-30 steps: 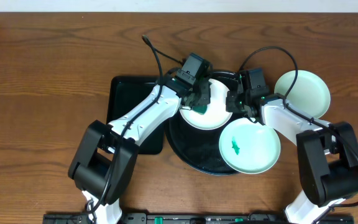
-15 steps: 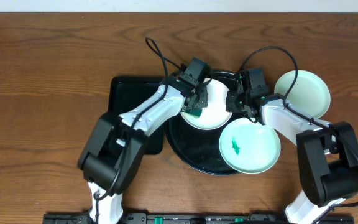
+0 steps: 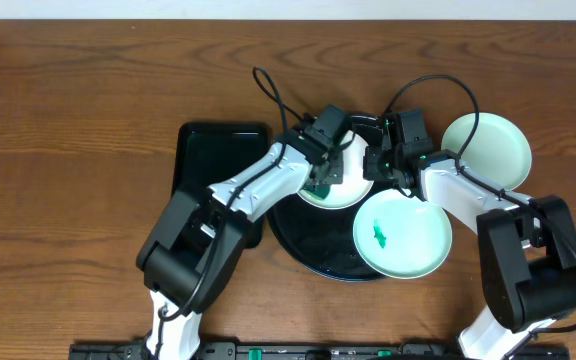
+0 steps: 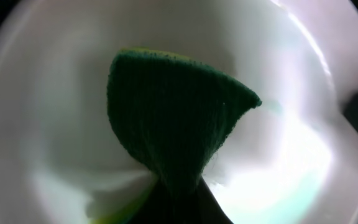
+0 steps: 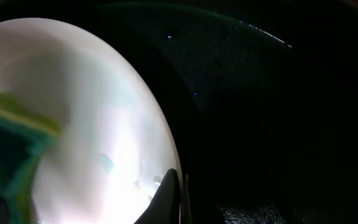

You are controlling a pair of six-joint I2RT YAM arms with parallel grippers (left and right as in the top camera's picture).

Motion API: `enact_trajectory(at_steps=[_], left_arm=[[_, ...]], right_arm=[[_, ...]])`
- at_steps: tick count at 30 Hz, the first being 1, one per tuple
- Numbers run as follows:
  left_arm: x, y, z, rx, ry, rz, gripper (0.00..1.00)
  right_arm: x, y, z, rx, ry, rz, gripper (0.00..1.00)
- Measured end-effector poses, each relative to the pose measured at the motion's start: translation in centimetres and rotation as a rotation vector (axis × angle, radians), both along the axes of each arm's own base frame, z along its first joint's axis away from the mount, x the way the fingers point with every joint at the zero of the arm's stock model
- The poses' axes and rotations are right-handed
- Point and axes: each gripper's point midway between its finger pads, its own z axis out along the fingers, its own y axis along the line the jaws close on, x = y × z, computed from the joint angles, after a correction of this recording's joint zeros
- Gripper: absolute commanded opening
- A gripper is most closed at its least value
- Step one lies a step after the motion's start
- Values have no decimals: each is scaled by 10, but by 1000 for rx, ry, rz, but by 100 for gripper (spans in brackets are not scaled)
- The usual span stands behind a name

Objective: Clean dirty plates on tray and stack at the side
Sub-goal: 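Scrub the white plate in circles with the sponge, left gripper, then continue scrubbing the white plate while the right gripper holds its rim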

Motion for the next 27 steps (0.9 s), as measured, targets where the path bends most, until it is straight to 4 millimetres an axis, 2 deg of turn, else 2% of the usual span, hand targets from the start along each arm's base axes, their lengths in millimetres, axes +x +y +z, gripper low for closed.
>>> enact_trajectory(at_steps=[5, 15, 22, 27], left_arm=[[-12, -24, 2, -56, 15, -46, 8], [-15, -45, 6, -149, 29, -82, 7], [-12, -42, 6, -170, 43, -80, 7], [1, -24, 9, -176, 46, -35, 7]], right_arm=[[0, 0, 0, 0, 0, 0, 1], [0, 0, 0, 0, 0, 0, 1], [0, 0, 0, 0, 0, 0, 1], [-1, 2, 0, 11, 4, 7, 1]])
